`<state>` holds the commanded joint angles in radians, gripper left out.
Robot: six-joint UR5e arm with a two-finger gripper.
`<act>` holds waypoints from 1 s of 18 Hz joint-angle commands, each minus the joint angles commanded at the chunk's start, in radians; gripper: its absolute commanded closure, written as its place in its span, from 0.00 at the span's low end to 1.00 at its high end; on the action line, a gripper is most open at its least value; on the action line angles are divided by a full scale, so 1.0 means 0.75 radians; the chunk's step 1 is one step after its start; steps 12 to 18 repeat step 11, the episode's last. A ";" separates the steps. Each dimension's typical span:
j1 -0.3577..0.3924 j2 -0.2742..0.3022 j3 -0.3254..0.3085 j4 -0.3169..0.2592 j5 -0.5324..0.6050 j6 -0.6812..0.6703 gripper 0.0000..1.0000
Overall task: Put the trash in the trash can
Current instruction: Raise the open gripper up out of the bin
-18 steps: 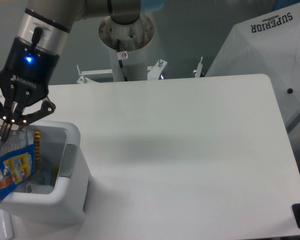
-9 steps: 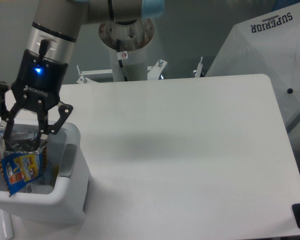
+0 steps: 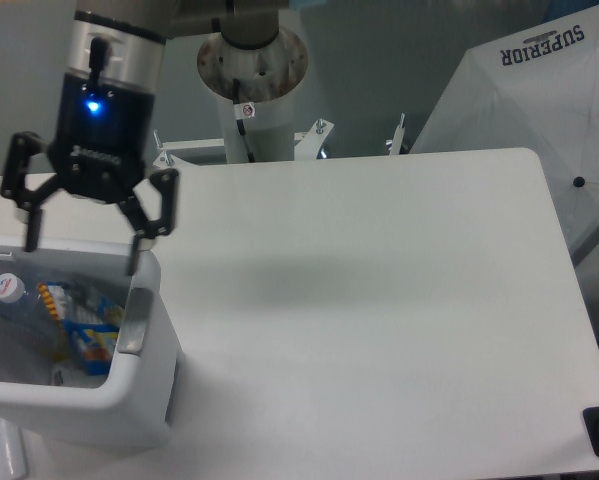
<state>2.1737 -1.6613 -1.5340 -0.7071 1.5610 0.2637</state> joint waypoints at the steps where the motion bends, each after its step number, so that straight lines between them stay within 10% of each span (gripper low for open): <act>1: 0.002 -0.004 0.000 -0.004 0.056 0.008 0.00; 9: 0.053 0.035 -0.010 -0.343 0.242 0.428 0.00; 18: 0.063 0.047 -0.012 -0.358 0.242 0.428 0.00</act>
